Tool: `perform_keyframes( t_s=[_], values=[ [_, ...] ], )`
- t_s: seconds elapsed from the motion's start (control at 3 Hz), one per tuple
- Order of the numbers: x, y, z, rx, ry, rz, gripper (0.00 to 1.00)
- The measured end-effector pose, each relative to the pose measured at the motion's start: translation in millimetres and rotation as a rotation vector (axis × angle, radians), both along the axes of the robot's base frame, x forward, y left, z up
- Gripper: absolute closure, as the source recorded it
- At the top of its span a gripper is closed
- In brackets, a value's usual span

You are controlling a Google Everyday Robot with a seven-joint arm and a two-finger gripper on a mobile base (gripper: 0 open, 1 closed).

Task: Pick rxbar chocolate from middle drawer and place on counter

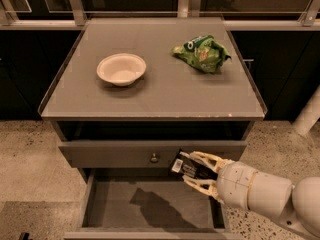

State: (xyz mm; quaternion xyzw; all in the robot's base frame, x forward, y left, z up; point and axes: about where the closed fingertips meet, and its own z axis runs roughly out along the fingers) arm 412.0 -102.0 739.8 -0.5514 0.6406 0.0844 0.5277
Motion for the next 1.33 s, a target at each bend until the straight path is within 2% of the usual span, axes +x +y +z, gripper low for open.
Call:
perform_keyframes(
  t_s=[0.33, 0.67, 1.0, 1.33],
  values=[
    [3, 2, 21, -0.009, -0.044, 0.029, 1.00],
    [15, 15, 69, -0.078, -0.106, 0.097, 1.00],
    [38, 31, 125, -0.160, -0.167, 0.156, 1.00],
    [67, 48, 163, -0.205, -0.205, 0.202, 1.00]
  ],
)
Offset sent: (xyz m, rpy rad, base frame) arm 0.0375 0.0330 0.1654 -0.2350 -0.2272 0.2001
